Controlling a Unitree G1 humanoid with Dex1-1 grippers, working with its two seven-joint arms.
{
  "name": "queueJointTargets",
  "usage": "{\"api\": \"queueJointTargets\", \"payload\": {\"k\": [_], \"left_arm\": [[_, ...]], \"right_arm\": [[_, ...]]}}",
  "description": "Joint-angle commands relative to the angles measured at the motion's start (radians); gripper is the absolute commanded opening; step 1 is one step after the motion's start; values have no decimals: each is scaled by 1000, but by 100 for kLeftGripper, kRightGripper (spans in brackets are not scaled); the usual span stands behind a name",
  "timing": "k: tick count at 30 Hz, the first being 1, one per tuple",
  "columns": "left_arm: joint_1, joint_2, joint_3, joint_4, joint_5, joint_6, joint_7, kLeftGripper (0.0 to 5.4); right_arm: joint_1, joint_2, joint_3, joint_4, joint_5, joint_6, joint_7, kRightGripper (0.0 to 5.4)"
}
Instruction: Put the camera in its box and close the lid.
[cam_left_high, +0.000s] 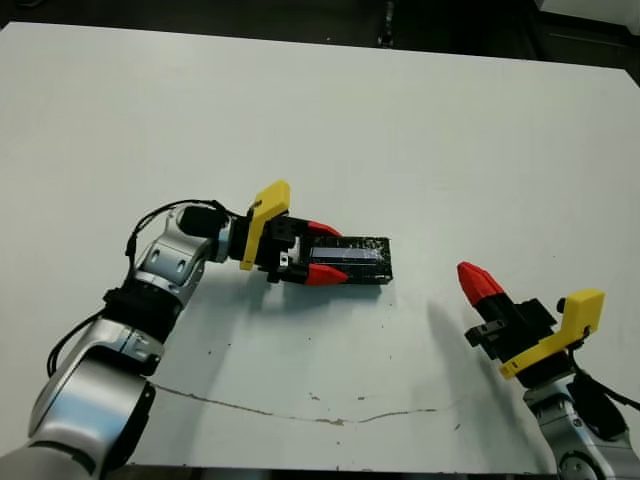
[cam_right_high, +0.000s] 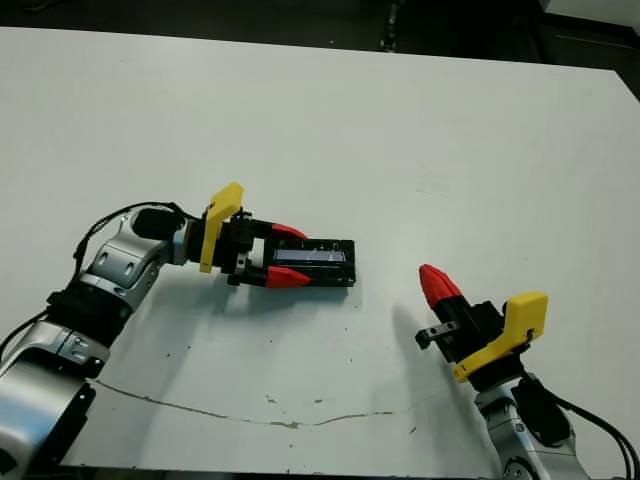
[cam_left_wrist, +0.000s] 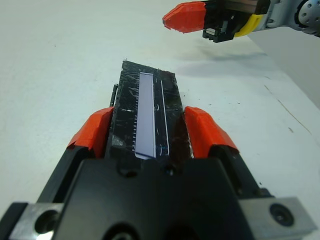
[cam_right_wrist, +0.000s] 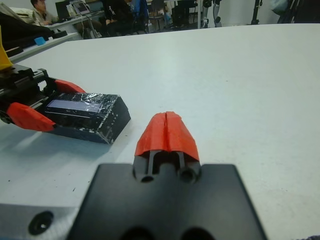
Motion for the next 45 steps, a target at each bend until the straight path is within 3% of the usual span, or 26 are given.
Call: {"api": "queueJointTargets", "payload": {"k": [1, 10, 20, 26, 39, 45], "left_arm": [[23, -60, -49, 60, 61, -1, 29, 316], [23, -43, -27, 16, 60, -1, 31, 313], [39, 23, 0, -119, 45, 116, 41, 311], [47, 35, 32, -128, 26, 63, 23, 311], [35, 105, 84, -163, 9, 140, 25, 311], [68, 137, 142, -151, -6, 97, 45, 311]], "right_arm": [[10, -12, -10, 0, 10, 16, -7, 0], [8, -18, -9, 4, 11, 13, -6, 0], [3, -23, -6, 17, 10, 0, 6, 0], [7, -25, -2, 5, -1, 8, -6, 0], [7, -23, 1, 16, 5, -9, 13, 0], [3, -26, 2, 32, -6, -32, 33, 0]]}}
